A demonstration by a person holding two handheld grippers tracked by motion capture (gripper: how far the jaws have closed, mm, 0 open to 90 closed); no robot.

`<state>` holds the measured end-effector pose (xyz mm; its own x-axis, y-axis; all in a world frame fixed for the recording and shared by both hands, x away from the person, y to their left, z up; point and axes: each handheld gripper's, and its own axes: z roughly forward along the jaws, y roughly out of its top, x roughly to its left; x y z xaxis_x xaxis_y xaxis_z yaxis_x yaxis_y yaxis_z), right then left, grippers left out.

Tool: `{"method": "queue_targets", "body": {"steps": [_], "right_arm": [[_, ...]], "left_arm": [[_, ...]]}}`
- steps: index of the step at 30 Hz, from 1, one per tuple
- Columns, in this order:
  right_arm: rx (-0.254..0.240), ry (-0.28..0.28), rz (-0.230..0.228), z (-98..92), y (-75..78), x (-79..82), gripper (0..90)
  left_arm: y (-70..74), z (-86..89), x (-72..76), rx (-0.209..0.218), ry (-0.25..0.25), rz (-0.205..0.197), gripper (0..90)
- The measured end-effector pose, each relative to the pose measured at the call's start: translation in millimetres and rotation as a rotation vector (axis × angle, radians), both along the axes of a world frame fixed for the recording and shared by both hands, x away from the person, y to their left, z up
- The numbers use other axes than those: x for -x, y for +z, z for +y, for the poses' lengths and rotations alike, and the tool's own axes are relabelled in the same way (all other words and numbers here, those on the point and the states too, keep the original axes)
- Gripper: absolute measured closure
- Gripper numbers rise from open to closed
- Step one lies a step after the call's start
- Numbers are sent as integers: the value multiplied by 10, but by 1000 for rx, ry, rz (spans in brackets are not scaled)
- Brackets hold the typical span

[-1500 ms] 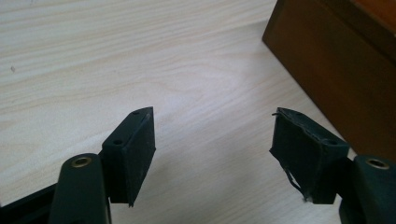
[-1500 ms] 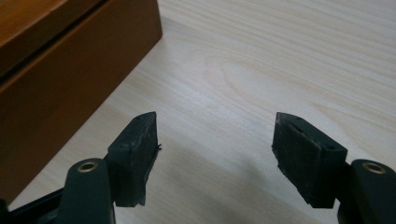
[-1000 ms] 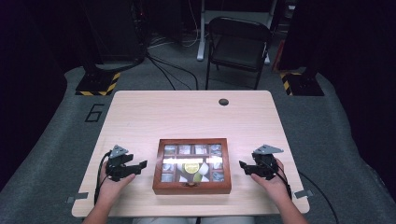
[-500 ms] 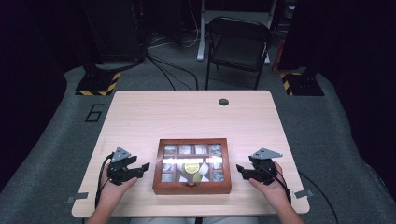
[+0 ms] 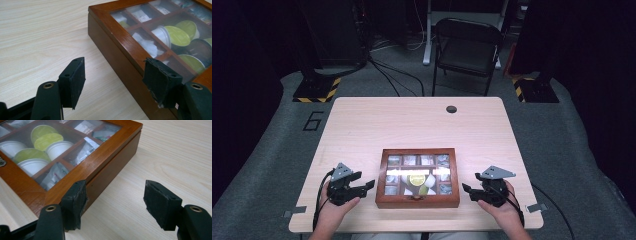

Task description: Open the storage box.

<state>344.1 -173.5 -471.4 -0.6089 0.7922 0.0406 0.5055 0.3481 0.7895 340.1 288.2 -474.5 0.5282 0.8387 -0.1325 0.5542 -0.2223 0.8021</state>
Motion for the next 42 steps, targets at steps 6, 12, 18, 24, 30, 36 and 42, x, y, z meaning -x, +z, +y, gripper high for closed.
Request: {"method": "queue_targets", "body": {"steps": [6,12,18,24,30,36,42], "right_arm": [[1,23,5,41,10,76,346],[-6,50,1,86,17,159,350],[0,61,0,127,14,222,366],[-19,78,7,152,17,272,375],[-19,105,1,184,23,319,378],[-5,137,19,229,-11,329,395],[9,175,52,258,-70,311,420]], "left_arm": [[21,-50,92,-2,-14,-15,336],[23,-79,144,-1,-29,-11,337],[28,-115,209,1,-43,-11,338],[24,-151,253,-5,-66,-7,346],[20,-195,293,-1,-87,-1,356],[16,-236,341,-6,-106,13,374],[19,-234,346,-7,-108,10,375]]}}
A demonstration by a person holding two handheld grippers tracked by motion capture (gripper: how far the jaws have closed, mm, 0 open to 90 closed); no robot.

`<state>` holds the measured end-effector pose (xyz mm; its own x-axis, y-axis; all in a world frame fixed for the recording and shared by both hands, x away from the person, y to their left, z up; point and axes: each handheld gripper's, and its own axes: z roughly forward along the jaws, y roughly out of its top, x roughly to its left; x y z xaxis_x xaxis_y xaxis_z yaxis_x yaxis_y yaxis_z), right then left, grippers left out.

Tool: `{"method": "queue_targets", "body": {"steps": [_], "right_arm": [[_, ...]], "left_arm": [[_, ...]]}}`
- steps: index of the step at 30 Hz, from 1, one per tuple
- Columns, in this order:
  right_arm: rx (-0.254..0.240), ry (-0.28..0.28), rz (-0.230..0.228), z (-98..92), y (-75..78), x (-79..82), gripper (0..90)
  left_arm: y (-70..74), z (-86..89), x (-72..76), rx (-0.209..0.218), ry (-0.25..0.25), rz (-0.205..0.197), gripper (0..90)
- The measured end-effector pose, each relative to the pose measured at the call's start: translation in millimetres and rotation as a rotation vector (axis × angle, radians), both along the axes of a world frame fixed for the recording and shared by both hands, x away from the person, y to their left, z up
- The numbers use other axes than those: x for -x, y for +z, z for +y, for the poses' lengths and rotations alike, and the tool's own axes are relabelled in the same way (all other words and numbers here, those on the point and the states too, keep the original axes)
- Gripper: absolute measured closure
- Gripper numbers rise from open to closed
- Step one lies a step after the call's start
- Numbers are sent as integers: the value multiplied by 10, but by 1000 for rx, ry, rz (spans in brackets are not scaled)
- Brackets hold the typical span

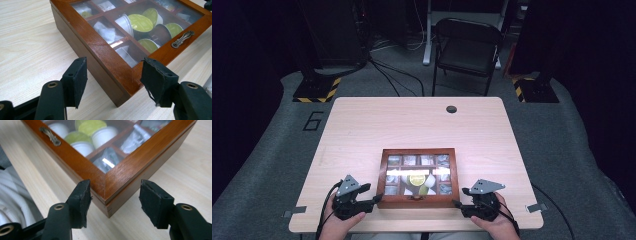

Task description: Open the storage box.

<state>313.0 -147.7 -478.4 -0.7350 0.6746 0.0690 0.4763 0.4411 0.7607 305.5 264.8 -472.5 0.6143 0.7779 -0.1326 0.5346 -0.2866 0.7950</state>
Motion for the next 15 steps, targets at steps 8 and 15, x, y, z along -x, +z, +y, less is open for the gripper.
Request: {"method": "queue_targets", "body": {"steps": [8,15], "right_arm": [[49,37,19,57,-62,-1,466],[51,39,14,56,-65,-4,465]], "left_arm": [[6,-2,3,-1,0,-10,375],[8,-10,9,-2,-2,-10,375]]}}
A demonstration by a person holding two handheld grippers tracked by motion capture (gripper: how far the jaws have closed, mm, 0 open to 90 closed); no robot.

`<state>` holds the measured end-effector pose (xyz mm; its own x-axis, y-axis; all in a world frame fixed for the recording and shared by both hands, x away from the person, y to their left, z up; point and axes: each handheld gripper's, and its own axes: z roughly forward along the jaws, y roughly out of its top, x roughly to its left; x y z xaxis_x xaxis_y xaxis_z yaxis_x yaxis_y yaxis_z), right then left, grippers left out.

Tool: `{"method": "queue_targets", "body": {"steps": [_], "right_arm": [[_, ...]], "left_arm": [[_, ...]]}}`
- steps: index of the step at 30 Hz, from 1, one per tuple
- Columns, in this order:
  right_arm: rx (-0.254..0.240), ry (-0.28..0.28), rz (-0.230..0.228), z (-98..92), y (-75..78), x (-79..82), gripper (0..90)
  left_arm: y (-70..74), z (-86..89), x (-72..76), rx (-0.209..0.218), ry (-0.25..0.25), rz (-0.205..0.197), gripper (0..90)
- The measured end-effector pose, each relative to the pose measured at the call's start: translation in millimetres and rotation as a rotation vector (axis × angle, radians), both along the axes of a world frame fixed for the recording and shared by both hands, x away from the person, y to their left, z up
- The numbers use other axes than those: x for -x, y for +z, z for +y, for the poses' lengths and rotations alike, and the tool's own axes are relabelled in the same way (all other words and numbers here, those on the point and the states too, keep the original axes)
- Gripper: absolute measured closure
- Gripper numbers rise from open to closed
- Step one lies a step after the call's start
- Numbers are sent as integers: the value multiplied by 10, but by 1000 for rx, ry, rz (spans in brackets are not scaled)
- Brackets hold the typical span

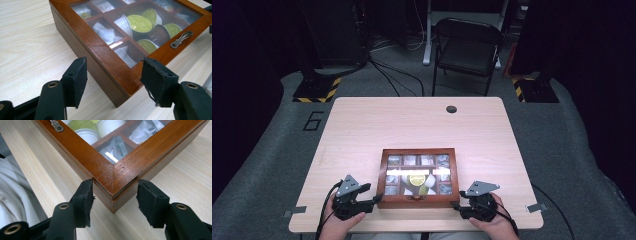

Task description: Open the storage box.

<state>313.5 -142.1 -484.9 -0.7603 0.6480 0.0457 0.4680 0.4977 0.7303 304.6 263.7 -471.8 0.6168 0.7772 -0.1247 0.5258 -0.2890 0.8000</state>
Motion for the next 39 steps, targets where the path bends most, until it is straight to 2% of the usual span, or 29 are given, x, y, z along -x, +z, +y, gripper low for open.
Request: {"method": "queue_targets", "body": {"steps": [7,11,18,27,30,33,39], "right_arm": [[16,7,-31,11,5,18,487],[21,0,-32,21,15,24,499],[12,1,-29,19,26,25,498],[-34,-7,-31,-11,70,22,498],[-58,-10,-27,-20,86,26,498],[-78,-17,-36,-30,101,21,498],[-97,-23,-60,-36,129,25,519]], "left_arm": [[11,4,43,0,-11,8,375],[11,-1,73,0,-19,12,376],[6,-35,119,-4,-23,-3,377],[-5,-61,155,-20,-40,2,377],[-24,-83,134,-24,-54,20,371],[-60,-146,85,-52,-61,20,344],[-88,-246,5,-67,-67,25,300]]}}
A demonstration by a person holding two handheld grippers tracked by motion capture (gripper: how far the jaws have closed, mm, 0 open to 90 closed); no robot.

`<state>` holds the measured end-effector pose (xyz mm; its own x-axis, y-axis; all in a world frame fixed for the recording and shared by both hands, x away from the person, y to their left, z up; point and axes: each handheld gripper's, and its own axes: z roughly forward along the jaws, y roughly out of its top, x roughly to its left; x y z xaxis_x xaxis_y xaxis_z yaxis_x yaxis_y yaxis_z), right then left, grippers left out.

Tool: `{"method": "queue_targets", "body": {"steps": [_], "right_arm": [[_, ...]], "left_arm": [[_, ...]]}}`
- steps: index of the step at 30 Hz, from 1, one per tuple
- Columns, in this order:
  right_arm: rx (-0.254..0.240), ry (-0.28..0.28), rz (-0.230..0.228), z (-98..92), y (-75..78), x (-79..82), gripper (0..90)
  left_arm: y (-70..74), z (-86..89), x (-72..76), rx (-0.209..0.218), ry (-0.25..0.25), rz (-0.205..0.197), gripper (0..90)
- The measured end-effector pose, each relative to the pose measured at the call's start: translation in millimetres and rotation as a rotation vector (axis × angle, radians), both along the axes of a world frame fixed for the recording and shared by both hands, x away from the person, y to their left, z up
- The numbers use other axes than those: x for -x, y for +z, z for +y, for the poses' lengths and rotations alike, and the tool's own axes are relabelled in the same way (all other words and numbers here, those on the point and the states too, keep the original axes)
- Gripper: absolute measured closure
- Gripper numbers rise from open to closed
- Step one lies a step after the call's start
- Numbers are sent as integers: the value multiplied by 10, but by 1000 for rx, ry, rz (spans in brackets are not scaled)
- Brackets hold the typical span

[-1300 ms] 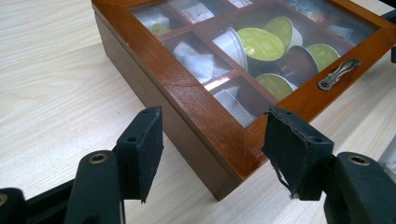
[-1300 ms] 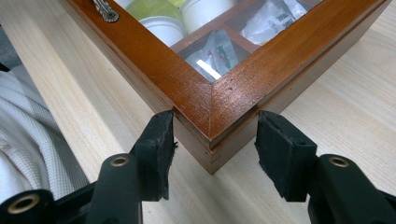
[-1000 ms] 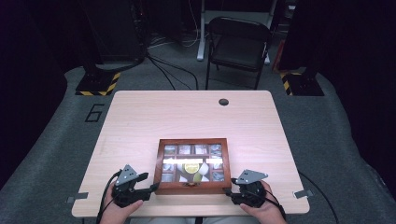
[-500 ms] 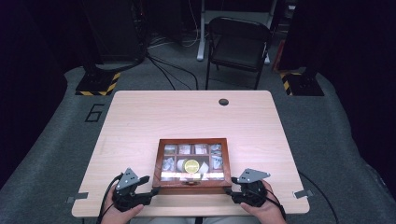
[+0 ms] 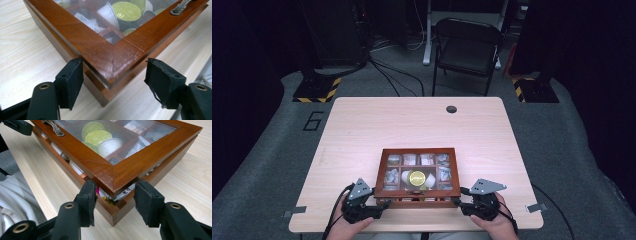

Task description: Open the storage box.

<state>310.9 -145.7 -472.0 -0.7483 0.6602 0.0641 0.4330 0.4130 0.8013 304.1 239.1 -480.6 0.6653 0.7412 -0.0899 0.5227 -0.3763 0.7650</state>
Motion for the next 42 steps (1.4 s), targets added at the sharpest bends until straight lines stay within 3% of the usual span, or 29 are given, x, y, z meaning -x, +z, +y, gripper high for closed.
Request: {"method": "queue_targets", "body": {"steps": [4,11,20,29,33,42], "right_arm": [[-4,3,4,5,-2,-1,520],[-10,-4,-10,2,16,-20,519],[-46,-25,-11,0,69,-80,477],[-85,-47,-10,-20,207,-158,423],[-80,-64,-16,-19,304,-187,395],[-82,-61,-13,29,503,-300,382]], "left_arm": [[-6,-27,-38,-11,6,-6,281],[9,-40,-106,16,28,-11,241],[151,-27,-161,24,14,-36,209],[275,-4,-232,56,50,-43,180],[355,-5,-249,48,55,-56,179],[547,5,-349,79,54,-72,185]]}}
